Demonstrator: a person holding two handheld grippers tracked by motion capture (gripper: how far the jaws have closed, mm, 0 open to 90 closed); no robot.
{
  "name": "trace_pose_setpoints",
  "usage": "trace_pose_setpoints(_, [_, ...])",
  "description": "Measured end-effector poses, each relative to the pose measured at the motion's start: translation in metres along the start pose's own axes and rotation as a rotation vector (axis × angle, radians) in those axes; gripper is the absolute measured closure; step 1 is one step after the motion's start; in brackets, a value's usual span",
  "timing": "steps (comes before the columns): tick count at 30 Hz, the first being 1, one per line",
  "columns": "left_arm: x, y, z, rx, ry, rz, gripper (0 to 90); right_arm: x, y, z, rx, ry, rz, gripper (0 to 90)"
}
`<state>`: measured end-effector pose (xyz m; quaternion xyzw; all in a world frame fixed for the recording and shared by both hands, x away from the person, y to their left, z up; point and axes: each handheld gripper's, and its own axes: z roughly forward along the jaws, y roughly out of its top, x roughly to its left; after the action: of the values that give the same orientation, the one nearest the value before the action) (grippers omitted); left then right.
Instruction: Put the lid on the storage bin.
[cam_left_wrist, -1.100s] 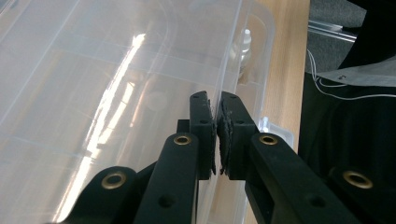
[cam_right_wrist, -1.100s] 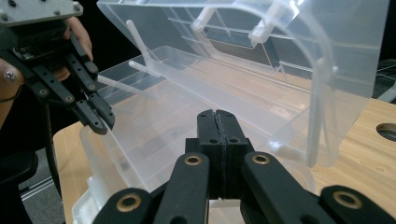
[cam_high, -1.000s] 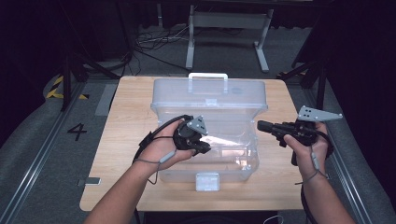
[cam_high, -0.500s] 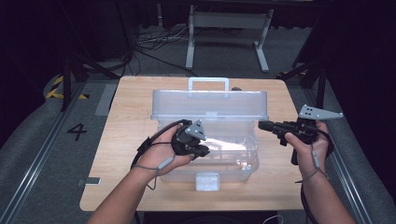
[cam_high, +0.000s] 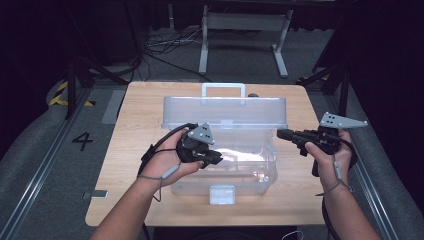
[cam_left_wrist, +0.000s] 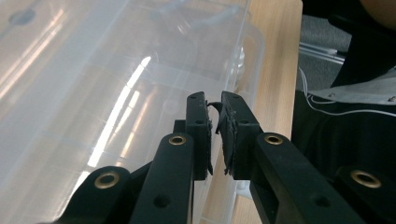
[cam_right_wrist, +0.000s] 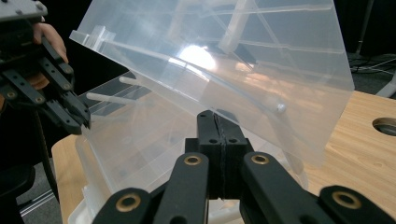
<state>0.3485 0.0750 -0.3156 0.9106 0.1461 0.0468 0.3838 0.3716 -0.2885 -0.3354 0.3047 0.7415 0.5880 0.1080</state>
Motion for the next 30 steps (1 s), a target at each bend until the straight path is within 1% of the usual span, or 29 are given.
trace_pose_setpoints(1, [0.000,0.000,-0.003,-0.009,0.001,0.004,82.5,0.000,0.000,0.000,0.002,0.000,0.001,90.0])
trace_pose_setpoints(3, [0.001,-0.002,-0.008,-0.035,-0.002,-0.005,84.0,0.001,0.000,0.000,0.005,-0.004,-0.004,90.0])
trace_pose_setpoints(4, [0.002,-0.003,-0.011,-0.048,0.005,-0.011,84.8,0.001,0.000,0.000,0.004,-0.004,-0.004,90.0])
trace_pose_setpoints(7, [0.005,-0.007,-0.018,-0.075,0.008,-0.033,86.4,0.001,0.000,0.000,0.006,-0.004,-0.004,90.0])
trace_pose_setpoints(8, [0.005,-0.007,-0.018,-0.075,0.008,-0.033,86.8,0.001,0.000,0.000,0.006,-0.004,-0.004,90.0])
trace_pose_setpoints(11, [0.008,-0.011,-0.026,-0.098,0.023,-0.060,87.4,0.001,0.000,0.000,0.007,-0.006,-0.006,90.0])
trace_pose_setpoints(12, [0.010,-0.013,-0.028,-0.102,0.031,-0.065,87.7,0.001,0.000,0.000,0.009,-0.006,-0.006,90.0])
trace_pose_setpoints(14, [0.013,-0.017,-0.034,-0.129,0.056,-0.087,88.2,0.001,0.000,-0.001,0.012,-0.007,-0.007,90.0])
trace_pose_setpoints(16, [0.015,-0.021,-0.040,-0.159,0.088,-0.115,88.2,0.002,0.000,-0.001,0.014,-0.009,-0.007,90.0])
trace_pose_setpoints(17, [0.016,-0.023,-0.043,-0.167,0.103,-0.127,88.5,0.002,0.000,-0.001,0.015,-0.010,-0.009,90.0])
trace_pose_setpoints(19, [0.018,-0.028,-0.049,-0.190,0.122,-0.152,89.0,0.003,0.000,-0.002,0.018,-0.012,-0.012,90.0])
trace_pose_setpoints(23, [0.021,-0.040,-0.060,-0.231,0.163,-0.190,89.3,0.003,0.000,-0.002,0.019,-0.011,-0.013,90.0])
trace_pose_setpoints(25, [0.022,-0.046,-0.064,-0.251,0.205,-0.209,89.5,0.003,0.000,-0.003,0.018,-0.008,-0.014,90.0])
trace_pose_setpoints(26, [0.022,-0.049,-0.066,-0.262,0.207,-0.228,89.6,0.003,0.000,-0.003,0.018,-0.007,-0.015,90.0])
trace_pose_setpoints(27, [0.023,-0.053,-0.068,-0.271,0.206,-0.235,89.6,0.003,0.000,-0.003,0.019,-0.007,-0.013,90.0])
trace_pose_setpoints(30, [0.024,-0.062,-0.073,-0.288,0.229,-0.269,89.6,0.004,0.000,-0.003,0.024,-0.007,-0.016,90.0])
